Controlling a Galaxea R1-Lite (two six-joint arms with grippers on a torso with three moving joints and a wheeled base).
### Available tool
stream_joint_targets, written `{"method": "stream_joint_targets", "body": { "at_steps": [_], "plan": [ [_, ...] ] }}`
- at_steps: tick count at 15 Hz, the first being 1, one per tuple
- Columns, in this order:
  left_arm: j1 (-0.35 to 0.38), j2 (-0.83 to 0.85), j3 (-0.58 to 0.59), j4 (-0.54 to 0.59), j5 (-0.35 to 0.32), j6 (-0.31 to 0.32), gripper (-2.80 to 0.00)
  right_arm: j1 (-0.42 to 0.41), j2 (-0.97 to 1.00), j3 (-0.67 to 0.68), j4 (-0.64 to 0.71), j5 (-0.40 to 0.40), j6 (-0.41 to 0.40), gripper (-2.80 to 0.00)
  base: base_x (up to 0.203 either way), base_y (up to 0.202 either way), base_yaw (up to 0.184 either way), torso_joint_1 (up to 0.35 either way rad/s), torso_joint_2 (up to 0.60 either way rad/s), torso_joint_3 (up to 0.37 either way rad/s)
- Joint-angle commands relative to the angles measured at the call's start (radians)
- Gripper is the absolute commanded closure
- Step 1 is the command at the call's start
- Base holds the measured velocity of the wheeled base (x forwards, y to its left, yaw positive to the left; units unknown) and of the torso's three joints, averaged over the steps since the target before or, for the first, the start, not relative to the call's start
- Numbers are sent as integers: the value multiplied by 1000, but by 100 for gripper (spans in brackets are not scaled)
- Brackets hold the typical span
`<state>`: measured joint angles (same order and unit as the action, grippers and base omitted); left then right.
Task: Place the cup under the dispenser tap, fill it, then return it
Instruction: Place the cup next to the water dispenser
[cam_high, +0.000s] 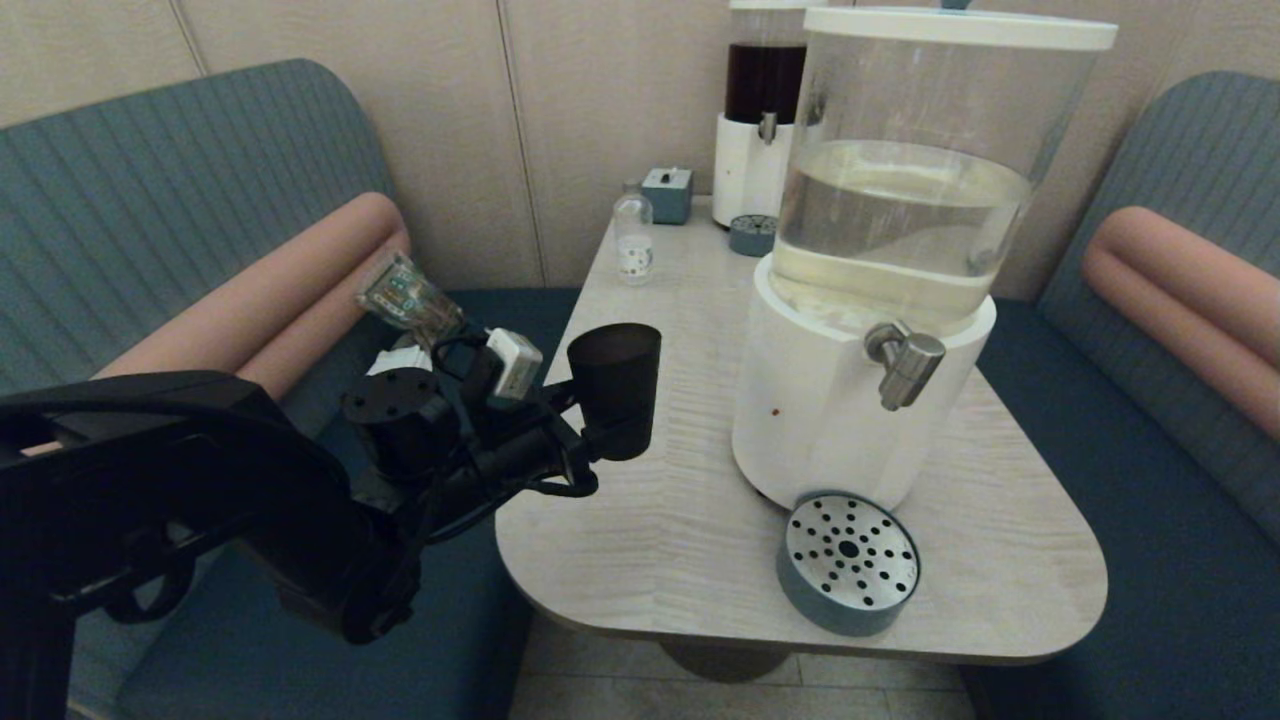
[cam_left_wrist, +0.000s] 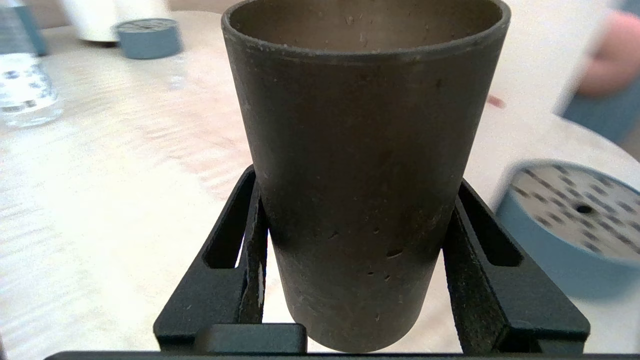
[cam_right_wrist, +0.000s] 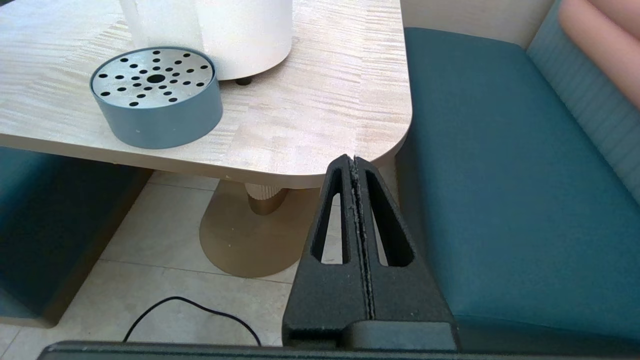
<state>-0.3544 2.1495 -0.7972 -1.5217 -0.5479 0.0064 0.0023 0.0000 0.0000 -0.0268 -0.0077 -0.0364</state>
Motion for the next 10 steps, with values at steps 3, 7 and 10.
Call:
{"method": "stream_joint_targets", "body": {
  "at_steps": [3,7,10],
  "plan": [
    [15,91,-91,-8,0,-31,0,1,-2,12,-1,0,0,0,0,0,0,0,0,0],
    [19,163,-142,-8,4,-56,0,-1,-2,12,-1,0,0,0,0,0,0,0,0,0],
    [46,230,-204,-8,5,-57,0,0,-2,12,-1,0,0,0,0,0,0,0,0,0]
  ]
}}
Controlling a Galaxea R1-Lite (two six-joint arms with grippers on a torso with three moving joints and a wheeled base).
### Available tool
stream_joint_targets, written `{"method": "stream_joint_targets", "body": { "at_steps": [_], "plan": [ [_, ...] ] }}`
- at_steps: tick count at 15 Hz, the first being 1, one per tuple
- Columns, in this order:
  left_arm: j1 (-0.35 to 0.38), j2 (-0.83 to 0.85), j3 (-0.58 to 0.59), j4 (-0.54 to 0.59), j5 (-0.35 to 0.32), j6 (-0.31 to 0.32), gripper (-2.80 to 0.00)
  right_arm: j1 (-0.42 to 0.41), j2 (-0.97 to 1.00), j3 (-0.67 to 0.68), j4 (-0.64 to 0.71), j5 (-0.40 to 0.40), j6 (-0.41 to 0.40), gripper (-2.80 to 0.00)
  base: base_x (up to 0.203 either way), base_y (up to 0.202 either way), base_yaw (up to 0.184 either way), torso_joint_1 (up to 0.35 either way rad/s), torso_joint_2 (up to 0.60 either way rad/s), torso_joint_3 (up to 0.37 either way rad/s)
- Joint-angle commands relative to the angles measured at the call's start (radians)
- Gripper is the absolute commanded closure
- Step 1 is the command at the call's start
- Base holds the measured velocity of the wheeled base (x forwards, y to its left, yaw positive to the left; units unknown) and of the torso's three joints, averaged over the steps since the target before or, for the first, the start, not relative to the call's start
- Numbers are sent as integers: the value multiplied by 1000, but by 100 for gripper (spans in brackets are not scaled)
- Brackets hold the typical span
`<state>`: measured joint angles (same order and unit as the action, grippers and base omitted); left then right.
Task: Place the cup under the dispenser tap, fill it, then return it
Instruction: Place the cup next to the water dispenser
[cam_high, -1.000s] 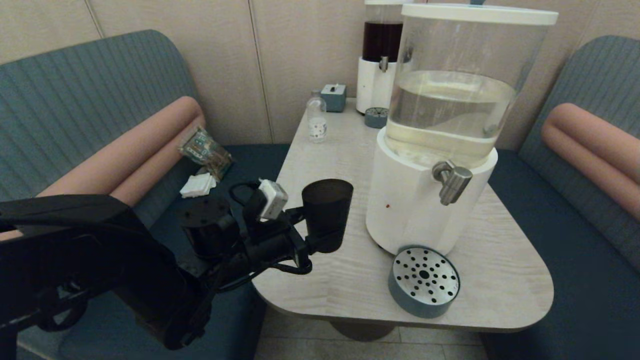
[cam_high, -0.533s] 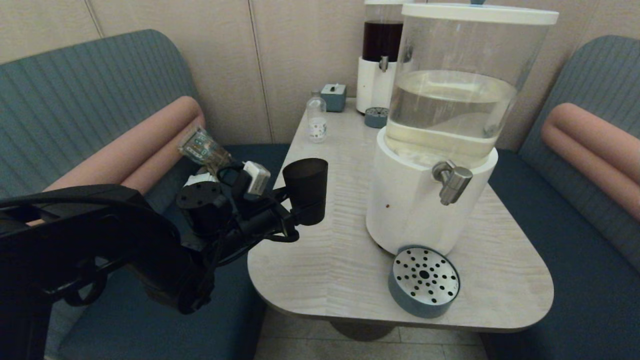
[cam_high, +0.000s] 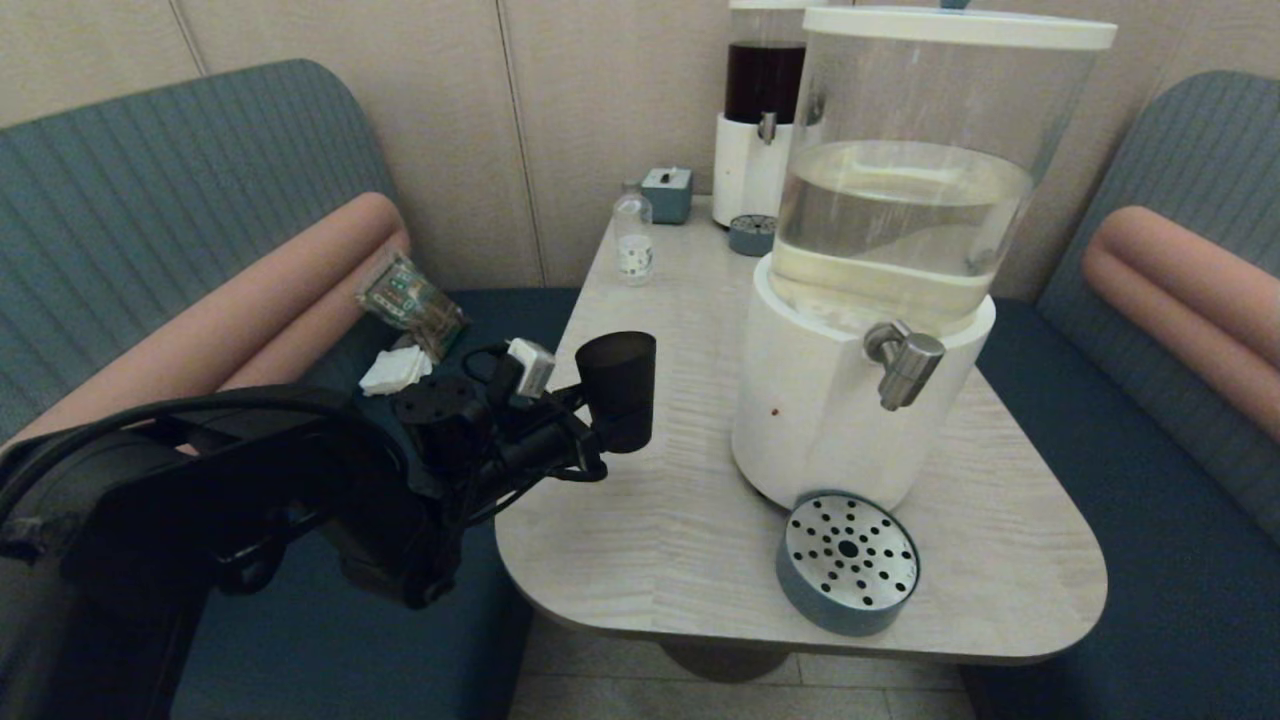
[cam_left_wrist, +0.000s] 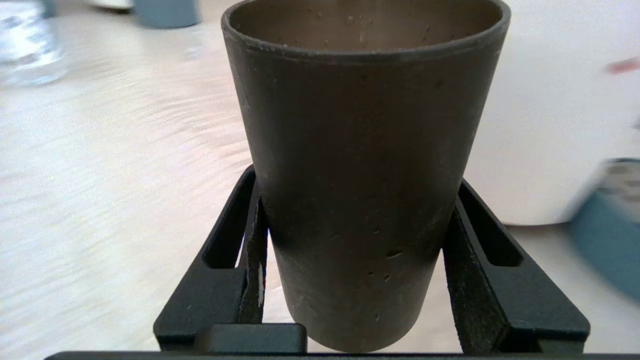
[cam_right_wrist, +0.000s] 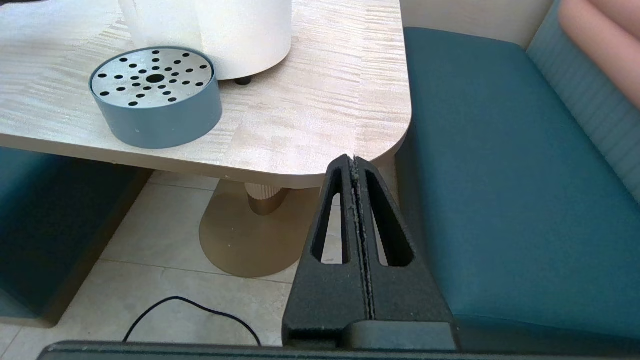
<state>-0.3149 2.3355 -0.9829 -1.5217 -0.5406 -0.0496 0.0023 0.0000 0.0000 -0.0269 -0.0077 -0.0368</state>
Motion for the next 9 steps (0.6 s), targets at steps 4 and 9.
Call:
{"method": "stream_joint_targets", "body": {
  "at_steps": [4,9],
  "plan": [
    [28,105,-76,-8,-1,0,0,0,-2,12,-1,0,0,0,0,0,0,0,0,0],
    [34,142,-136,-8,44,-1,0,1,-2,12,-1,0,0,0,0,0,0,0,0,0]
  ]
}}
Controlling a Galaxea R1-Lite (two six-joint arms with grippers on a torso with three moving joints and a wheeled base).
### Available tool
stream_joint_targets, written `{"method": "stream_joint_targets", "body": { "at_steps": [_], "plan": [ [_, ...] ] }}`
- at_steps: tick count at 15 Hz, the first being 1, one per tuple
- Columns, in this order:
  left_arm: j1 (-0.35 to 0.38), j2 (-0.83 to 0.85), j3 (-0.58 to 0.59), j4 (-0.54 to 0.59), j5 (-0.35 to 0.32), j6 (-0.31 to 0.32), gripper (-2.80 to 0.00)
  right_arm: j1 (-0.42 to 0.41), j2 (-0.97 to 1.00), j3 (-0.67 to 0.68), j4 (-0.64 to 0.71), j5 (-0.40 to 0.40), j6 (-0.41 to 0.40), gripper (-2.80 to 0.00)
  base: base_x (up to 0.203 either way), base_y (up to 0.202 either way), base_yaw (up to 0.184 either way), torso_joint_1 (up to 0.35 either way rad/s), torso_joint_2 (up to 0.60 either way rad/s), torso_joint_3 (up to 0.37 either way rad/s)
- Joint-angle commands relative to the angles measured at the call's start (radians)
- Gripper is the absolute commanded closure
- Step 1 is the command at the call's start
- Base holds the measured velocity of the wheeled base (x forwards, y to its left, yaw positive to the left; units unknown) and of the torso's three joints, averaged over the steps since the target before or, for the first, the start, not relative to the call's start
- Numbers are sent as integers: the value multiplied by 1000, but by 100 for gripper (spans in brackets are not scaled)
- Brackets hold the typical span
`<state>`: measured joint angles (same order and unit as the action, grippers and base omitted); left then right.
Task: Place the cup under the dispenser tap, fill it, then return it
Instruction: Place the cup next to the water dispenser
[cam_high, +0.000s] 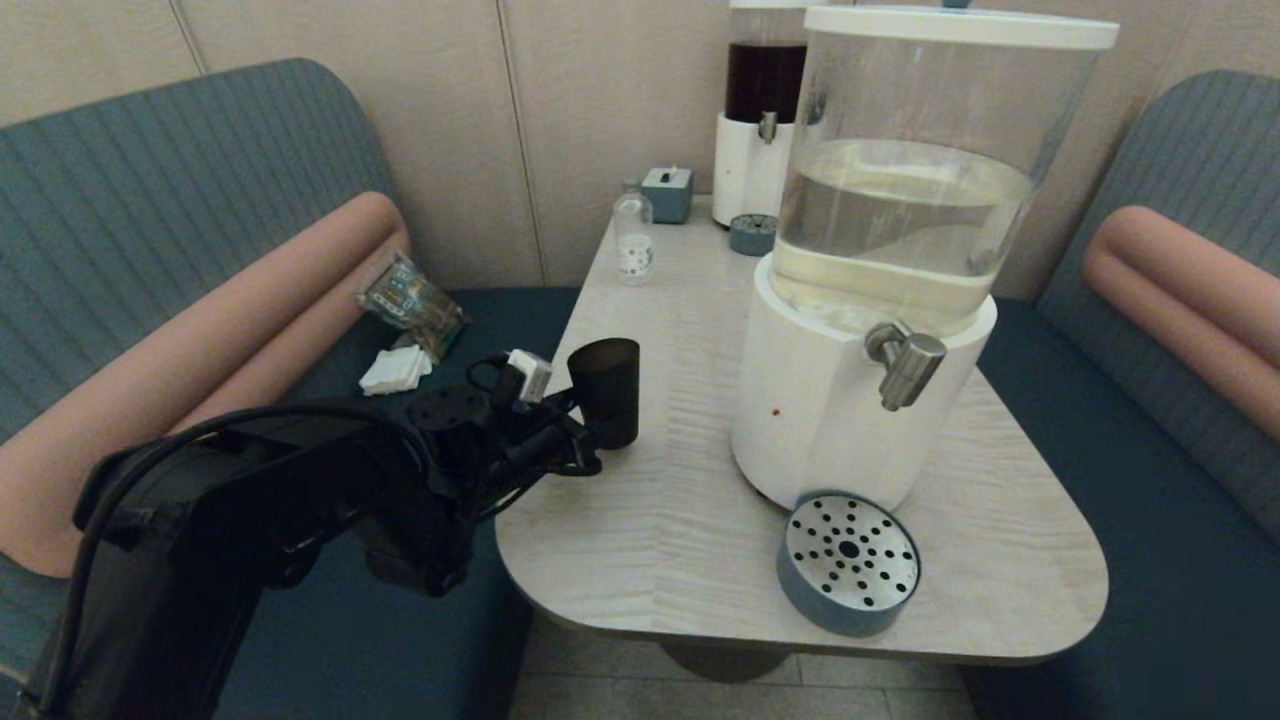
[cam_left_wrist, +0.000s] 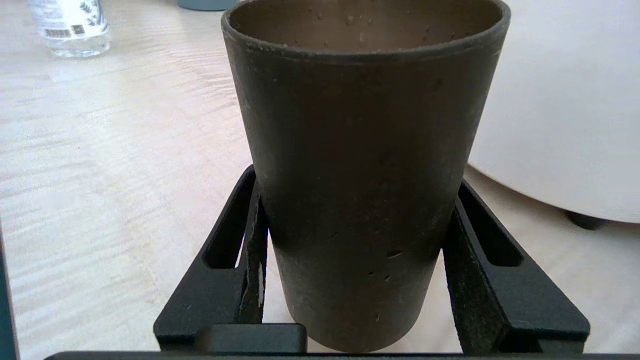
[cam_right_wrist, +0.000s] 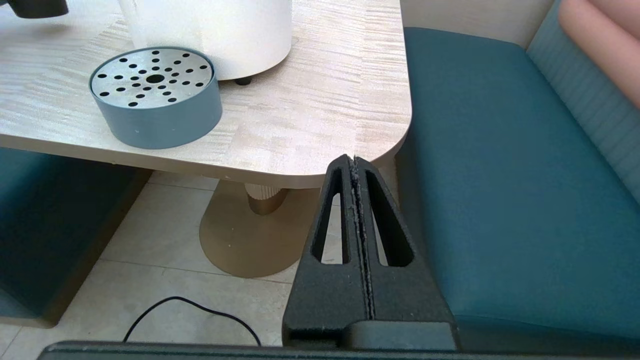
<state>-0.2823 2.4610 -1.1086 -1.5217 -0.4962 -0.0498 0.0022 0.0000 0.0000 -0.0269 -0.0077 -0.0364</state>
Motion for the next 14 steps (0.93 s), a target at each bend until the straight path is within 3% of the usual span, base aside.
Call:
{"method": "stream_joint_targets", "body": {
  "at_steps": [1,10,11,14],
  "plan": [
    [6,31,-22,-8,1,0,0,1,-2,12,-1,0,0,0,0,0,0,0,0,0],
    [11,73,-83,-8,2,16,0,1,-2,12,-1,0,0,0,0,0,0,0,0,0],
    [11,76,-83,-8,2,20,-280,0,-2,12,-1,0,0,0,0,0,0,0,0,0],
    [11,81,-83,-8,2,25,-280,1,-2,12,-1,0,0,0,0,0,0,0,0,0]
  ]
}}
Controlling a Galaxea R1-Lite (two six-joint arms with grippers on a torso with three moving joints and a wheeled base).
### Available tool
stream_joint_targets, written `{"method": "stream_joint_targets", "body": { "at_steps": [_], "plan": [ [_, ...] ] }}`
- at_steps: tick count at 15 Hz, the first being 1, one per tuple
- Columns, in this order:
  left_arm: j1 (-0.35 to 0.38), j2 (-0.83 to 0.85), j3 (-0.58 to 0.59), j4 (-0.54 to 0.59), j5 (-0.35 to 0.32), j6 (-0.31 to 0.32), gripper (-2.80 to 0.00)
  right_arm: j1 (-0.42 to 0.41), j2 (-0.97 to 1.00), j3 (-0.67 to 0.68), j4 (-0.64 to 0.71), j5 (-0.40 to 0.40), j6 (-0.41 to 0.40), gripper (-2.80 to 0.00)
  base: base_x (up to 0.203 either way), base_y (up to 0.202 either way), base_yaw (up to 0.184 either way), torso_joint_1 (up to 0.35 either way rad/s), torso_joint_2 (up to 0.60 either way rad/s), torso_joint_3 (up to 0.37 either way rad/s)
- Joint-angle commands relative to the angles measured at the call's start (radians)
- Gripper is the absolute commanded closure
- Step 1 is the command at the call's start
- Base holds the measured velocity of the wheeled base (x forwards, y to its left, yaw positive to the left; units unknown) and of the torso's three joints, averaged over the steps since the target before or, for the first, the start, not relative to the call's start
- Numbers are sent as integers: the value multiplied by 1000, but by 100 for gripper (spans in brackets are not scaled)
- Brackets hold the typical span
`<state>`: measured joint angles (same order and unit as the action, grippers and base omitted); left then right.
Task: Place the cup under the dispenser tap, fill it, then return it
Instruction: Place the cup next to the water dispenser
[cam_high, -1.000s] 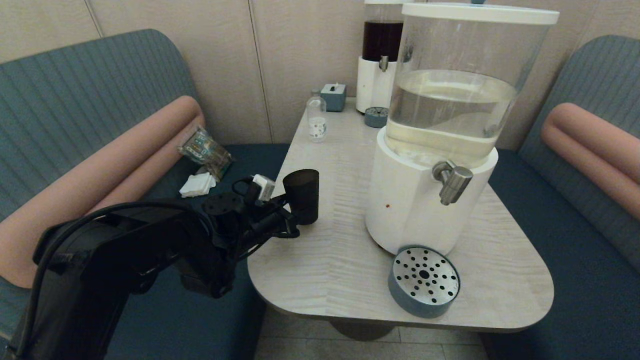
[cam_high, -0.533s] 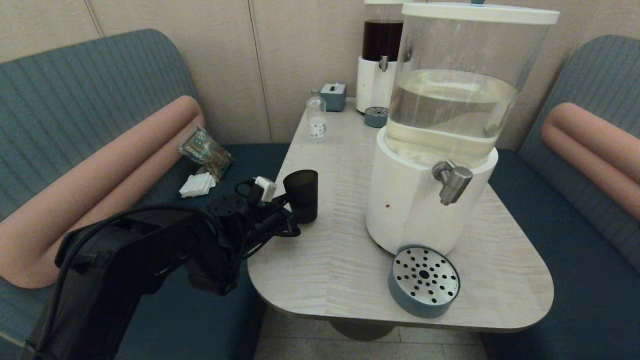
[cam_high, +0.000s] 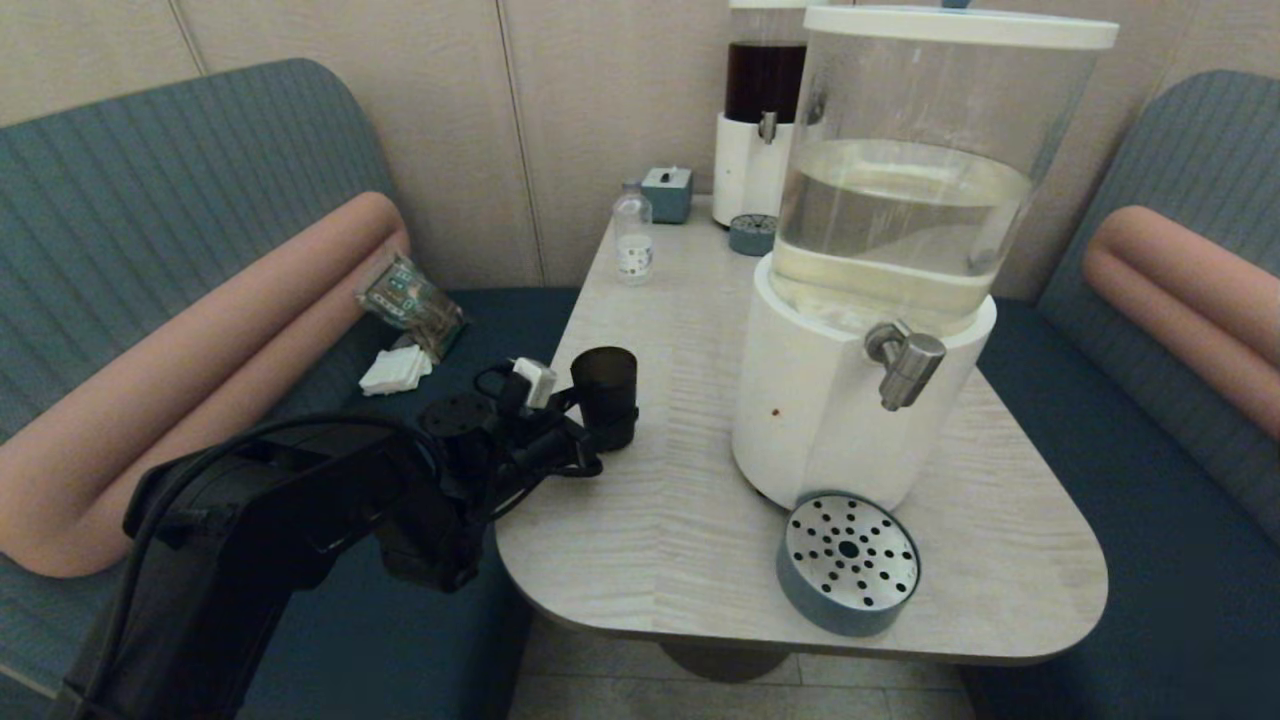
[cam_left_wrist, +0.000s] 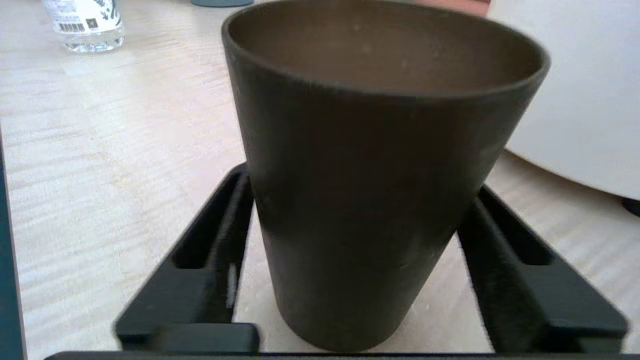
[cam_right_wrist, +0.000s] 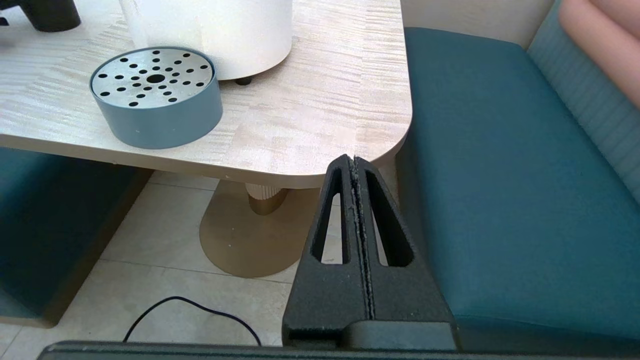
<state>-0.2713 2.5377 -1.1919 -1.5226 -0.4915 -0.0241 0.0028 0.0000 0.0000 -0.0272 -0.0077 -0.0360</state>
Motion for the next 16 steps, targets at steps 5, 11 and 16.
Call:
{"method": "stream_joint_targets", "body": {
  "at_steps": [5,11,16],
  "plan": [
    [0,-1,0,-7,-2,6,-280,-1,-2,12,0,0,-1,0,0,0,0,0,0,0],
    [-2,-148,223,-7,-10,23,-280,0,-2,12,0,0,-1,0,0,0,0,0,0,0],
    [-12,-372,536,-7,-58,92,-280,0,-2,12,0,0,-1,0,0,0,0,0,0,0]
  ]
}}
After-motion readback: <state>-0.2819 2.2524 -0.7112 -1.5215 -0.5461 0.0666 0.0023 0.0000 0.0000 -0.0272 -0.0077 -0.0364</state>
